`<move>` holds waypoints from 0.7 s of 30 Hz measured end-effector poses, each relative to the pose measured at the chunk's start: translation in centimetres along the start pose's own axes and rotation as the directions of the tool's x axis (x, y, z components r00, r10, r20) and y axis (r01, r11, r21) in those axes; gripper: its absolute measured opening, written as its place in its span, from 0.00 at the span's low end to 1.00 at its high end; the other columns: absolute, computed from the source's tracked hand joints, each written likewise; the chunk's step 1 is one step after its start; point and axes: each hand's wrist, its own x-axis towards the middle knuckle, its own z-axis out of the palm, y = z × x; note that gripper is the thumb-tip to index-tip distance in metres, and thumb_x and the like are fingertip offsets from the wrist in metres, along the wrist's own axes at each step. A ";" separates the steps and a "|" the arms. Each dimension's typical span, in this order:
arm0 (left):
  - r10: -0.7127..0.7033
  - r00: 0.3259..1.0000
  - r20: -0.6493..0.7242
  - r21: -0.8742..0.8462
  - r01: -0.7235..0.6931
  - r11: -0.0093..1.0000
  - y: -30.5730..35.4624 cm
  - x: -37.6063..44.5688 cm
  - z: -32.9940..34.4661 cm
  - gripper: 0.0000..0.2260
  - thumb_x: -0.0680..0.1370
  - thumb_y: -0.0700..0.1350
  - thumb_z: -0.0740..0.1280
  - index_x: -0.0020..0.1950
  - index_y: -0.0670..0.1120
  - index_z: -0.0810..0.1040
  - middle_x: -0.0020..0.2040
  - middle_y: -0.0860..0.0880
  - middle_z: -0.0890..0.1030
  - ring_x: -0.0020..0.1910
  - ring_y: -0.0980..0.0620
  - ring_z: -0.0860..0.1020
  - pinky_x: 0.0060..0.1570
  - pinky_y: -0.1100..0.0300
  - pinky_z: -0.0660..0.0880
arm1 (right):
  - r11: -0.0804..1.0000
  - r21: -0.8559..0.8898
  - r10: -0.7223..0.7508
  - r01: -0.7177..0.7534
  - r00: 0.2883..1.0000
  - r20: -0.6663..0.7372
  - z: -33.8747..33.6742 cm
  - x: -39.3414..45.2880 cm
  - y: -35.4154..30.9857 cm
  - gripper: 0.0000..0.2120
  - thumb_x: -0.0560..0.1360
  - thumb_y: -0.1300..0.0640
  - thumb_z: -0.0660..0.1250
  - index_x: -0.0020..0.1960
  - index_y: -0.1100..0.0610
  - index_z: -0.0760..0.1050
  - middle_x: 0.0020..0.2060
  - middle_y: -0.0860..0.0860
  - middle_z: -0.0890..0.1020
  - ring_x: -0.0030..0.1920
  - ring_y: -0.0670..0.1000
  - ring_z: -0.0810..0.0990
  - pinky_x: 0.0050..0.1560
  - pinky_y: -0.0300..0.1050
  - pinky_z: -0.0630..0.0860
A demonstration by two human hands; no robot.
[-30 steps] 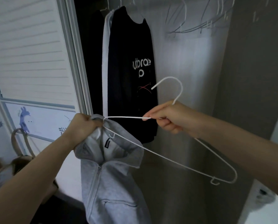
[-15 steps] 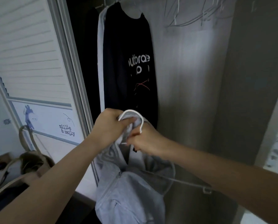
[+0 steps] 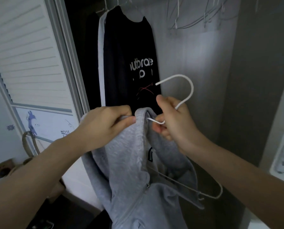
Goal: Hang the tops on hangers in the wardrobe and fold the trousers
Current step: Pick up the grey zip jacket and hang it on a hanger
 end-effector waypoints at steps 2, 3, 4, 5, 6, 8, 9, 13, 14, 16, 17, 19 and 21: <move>0.002 0.998 -0.067 0.080 0.003 0.997 0.2 -0.1 0.7 0.21 0.75 0.68 0.52 0.38 0.53 0.70 0.28 0.53 0.72 0.30 0.55 0.73 0.31 0.62 0.63 | 0.996 -0.049 -0.080 0.079 0.997 -0.012 -0.5 0.7 0.3 0.16 0.81 0.54 0.59 0.34 0.55 0.66 0.19 0.58 0.74 0.14 0.44 0.65 0.18 0.31 0.59; -0.006 0.995 -0.102 0.120 0.018 0.993 0.3 -0.2 1.0 0.22 0.75 0.69 0.52 0.37 0.52 0.71 0.26 0.53 0.72 0.28 0.56 0.71 0.30 0.62 0.62 | 0.989 -0.082 -0.122 0.120 0.992 -0.029 -0.7 1.3 0.6 0.17 0.80 0.55 0.59 0.32 0.54 0.67 0.21 0.60 0.76 0.16 0.46 0.68 0.19 0.33 0.62; -0.027 0.990 -0.141 0.154 0.049 0.987 0.5 -0.3 1.3 0.24 0.75 0.70 0.53 0.36 0.52 0.72 0.26 0.54 0.72 0.26 0.57 0.69 0.29 0.61 0.62 | 0.980 -0.131 -0.160 0.152 0.985 -0.057 -1.0 2.0 0.9 0.17 0.80 0.55 0.59 0.32 0.53 0.68 0.24 0.59 0.78 0.19 0.47 0.72 0.22 0.36 0.66; -0.057 0.981 -0.185 0.171 0.089 0.981 0.5 -0.4 1.6 0.25 0.76 0.70 0.54 0.35 0.51 0.74 0.25 0.54 0.72 0.27 0.57 0.68 0.29 0.61 0.61 | 0.967 -0.188 -0.191 0.172 0.977 -0.089 -1.3 2.7 1.1 0.16 0.80 0.54 0.59 0.34 0.53 0.70 0.27 0.57 0.80 0.24 0.48 0.76 0.26 0.39 0.69; -0.092 0.970 -0.226 0.179 0.134 0.975 0.3 -0.5 1.7 0.26 0.76 0.69 0.53 0.35 0.50 0.75 0.26 0.53 0.73 0.27 0.55 0.69 0.29 0.61 0.62 | 0.950 -0.249 -0.223 0.188 0.967 -0.124 -1.7 3.3 1.4 0.14 0.80 0.52 0.59 0.36 0.53 0.71 0.30 0.53 0.81 0.29 0.47 0.78 0.31 0.41 0.72; -0.195 0.942 -0.273 0.156 0.244 0.957 -0.7 -1.0 1.5 0.26 0.73 0.69 0.52 0.35 0.50 0.75 0.27 0.53 0.74 0.30 0.49 0.72 0.30 0.58 0.66 | 0.891 -0.384 -0.333 0.242 0.923 -0.191 -2.8 4.2 2.2 0.09 0.79 0.51 0.60 0.40 0.50 0.70 0.34 0.46 0.79 0.35 0.38 0.76 0.40 0.33 0.71; -0.249 0.925 -0.287 0.127 0.294 0.947 -1.4 -1.4 1.3 0.26 0.72 0.69 0.52 0.34 0.50 0.75 0.28 0.53 0.75 0.32 0.47 0.74 0.32 0.57 0.68 | 0.856 -0.441 -0.391 0.270 0.895 -0.213 -3.5 4.3 2.7 0.05 0.76 0.52 0.62 0.42 0.48 0.68 0.36 0.43 0.77 0.36 0.35 0.75 0.40 0.28 0.68; -0.367 0.870 -0.331 -0.005 0.387 0.922 -3.5 -3.4 0.2 0.22 0.75 0.67 0.56 0.31 0.52 0.72 0.28 0.53 0.75 0.33 0.47 0.75 0.35 0.53 0.71 | 0.837 -0.507 -0.413 0.205 0.845 -0.340 -5.3 3.9 6.2 0.13 0.71 0.67 0.62 0.50 0.52 0.65 0.40 0.46 0.72 0.39 0.38 0.72 0.41 0.30 0.65; -0.377 0.861 -0.342 -0.014 0.396 0.918 -3.9 -3.9 -0.1 0.22 0.75 0.66 0.57 0.31 0.51 0.72 0.28 0.52 0.75 0.32 0.47 0.75 0.36 0.51 0.72 | 0.887 -0.421 -0.371 0.189 0.835 -0.406 -5.3 3.8 7.1 0.14 0.72 0.70 0.60 0.49 0.54 0.65 0.40 0.46 0.71 0.38 0.37 0.71 0.41 0.30 0.65; -0.400 0.841 -0.364 -0.027 0.419 0.908 -4.3 -4.8 -0.9 0.24 0.75 0.65 0.57 0.31 0.48 0.72 0.27 0.50 0.74 0.31 0.47 0.74 0.36 0.51 0.73 | 0.970 -0.187 -0.232 0.152 0.803 -0.549 -5.2 4.0 8.6 0.14 0.74 0.73 0.56 0.46 0.54 0.65 0.38 0.46 0.68 0.38 0.39 0.68 0.42 0.31 0.65; -0.406 0.834 -0.375 -0.048 0.420 0.906 -4.2 -5.1 -1.2 0.25 0.75 0.65 0.57 0.31 0.47 0.72 0.26 0.51 0.73 0.30 0.50 0.74 0.36 0.54 0.72 | 0.989 -0.104 -0.147 0.104 0.769 -0.622 -5.3 4.1 9.3 0.14 0.75 0.73 0.55 0.45 0.54 0.65 0.38 0.47 0.68 0.37 0.41 0.67 0.42 0.33 0.65; -0.404 0.821 -0.402 -0.101 0.399 0.911 -4.4 -6.1 -2.0 0.23 0.76 0.63 0.59 0.30 0.46 0.71 0.26 0.50 0.73 0.28 0.56 0.71 0.33 0.67 0.68 | 0.996 0.075 0.081 -0.040 0.724 -0.685 -5.3 4.6 10.9 0.09 0.77 0.69 0.55 0.46 0.56 0.68 0.35 0.48 0.70 0.34 0.43 0.68 0.38 0.35 0.66; -0.411 0.816 -0.405 -0.150 0.384 0.911 -4.6 -7.0 -2.6 0.21 0.78 0.58 0.62 0.29 0.46 0.71 0.27 0.50 0.72 0.27 0.58 0.70 0.30 0.71 0.65 | 0.876 0.396 0.462 -0.275 0.717 -0.523 -4.9 4.3 12.7 0.10 0.78 0.62 0.55 0.39 0.56 0.69 0.25 0.48 0.73 0.28 0.45 0.69 0.33 0.37 0.65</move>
